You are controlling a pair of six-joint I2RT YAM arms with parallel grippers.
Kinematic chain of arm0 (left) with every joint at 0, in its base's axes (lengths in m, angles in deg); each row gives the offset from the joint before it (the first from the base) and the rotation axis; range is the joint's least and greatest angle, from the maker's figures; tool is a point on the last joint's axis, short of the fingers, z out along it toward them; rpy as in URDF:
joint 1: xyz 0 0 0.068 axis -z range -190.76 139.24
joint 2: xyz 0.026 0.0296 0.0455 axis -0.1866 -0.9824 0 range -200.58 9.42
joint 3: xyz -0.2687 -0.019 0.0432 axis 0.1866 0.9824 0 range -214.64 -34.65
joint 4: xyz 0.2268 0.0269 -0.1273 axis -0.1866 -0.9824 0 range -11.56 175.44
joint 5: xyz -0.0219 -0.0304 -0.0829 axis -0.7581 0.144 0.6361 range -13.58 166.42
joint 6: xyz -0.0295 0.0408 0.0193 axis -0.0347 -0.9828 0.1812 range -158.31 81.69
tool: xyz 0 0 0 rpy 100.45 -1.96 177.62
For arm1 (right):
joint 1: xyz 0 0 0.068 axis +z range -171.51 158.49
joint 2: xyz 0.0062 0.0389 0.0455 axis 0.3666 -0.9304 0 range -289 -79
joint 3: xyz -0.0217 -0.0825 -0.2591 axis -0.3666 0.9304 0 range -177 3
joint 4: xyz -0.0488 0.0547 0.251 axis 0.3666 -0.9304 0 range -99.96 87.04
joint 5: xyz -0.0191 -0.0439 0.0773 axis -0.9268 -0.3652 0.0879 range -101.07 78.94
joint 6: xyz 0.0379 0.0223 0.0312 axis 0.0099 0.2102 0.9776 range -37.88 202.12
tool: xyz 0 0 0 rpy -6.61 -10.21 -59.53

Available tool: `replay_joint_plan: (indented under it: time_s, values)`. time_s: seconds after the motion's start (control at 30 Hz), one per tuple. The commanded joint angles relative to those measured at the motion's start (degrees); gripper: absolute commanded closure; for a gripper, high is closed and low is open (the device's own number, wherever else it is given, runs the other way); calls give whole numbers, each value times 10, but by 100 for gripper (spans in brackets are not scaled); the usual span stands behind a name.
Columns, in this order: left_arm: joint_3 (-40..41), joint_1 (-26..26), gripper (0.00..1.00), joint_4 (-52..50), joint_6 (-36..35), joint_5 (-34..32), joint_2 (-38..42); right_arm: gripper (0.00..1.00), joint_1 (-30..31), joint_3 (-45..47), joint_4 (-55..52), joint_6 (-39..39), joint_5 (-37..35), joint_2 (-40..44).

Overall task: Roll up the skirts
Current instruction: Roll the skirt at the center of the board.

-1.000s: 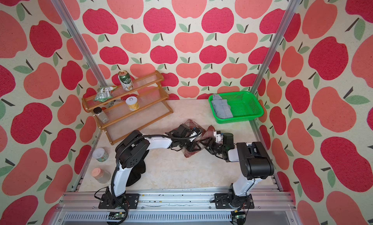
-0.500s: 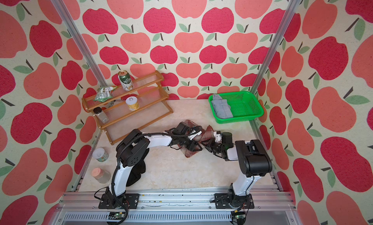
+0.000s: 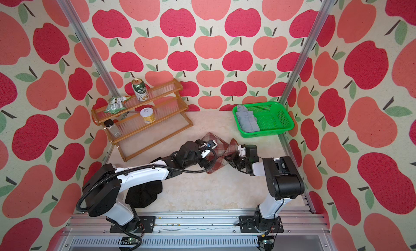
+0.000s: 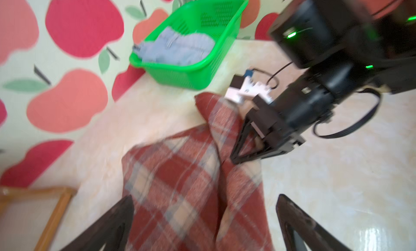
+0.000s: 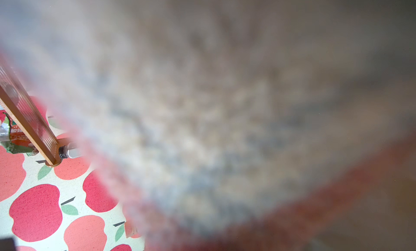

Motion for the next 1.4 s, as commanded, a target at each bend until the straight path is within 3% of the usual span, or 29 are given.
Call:
replay_joint_plan:
  time_s: [0.0,0.27,0.7,0.77,0.8,0.83,0.87,0.93,1.07,1.23,1.37]
  values:
    - [58,63,0,128,-221,-129,-39,87,6,-20,-41,-20,-23,15]
    - [9,109,0,92,-263,-188,-153,87,8,-44,-88,-40,-26,30]
    - [-107,93,3,-9,-250,-302,-289,87,5,-48,-103,-42,-12,38]
    - [-142,87,12,-68,-242,-310,-313,87,3,-48,-104,-42,-9,39]
    - [-160,85,28,-99,-233,-319,-325,87,3,-49,-107,-42,-9,40]
    - [-181,81,59,-131,-219,-328,-337,87,3,-50,-111,-44,-8,40]
    - [-189,79,79,-142,-211,-333,-344,86,1,-51,-116,-48,-8,41]
    - [-190,77,90,-146,-200,-330,-344,86,0,-53,-126,-53,-7,41]
    - [-187,67,98,-174,-151,-283,-323,80,-13,-56,-142,-65,1,43]
    - [-156,33,98,-191,-44,-138,-256,40,-47,-63,-162,-70,7,65]
    - [-156,5,97,-210,1,-27,-232,23,-67,-74,-200,-92,6,106]
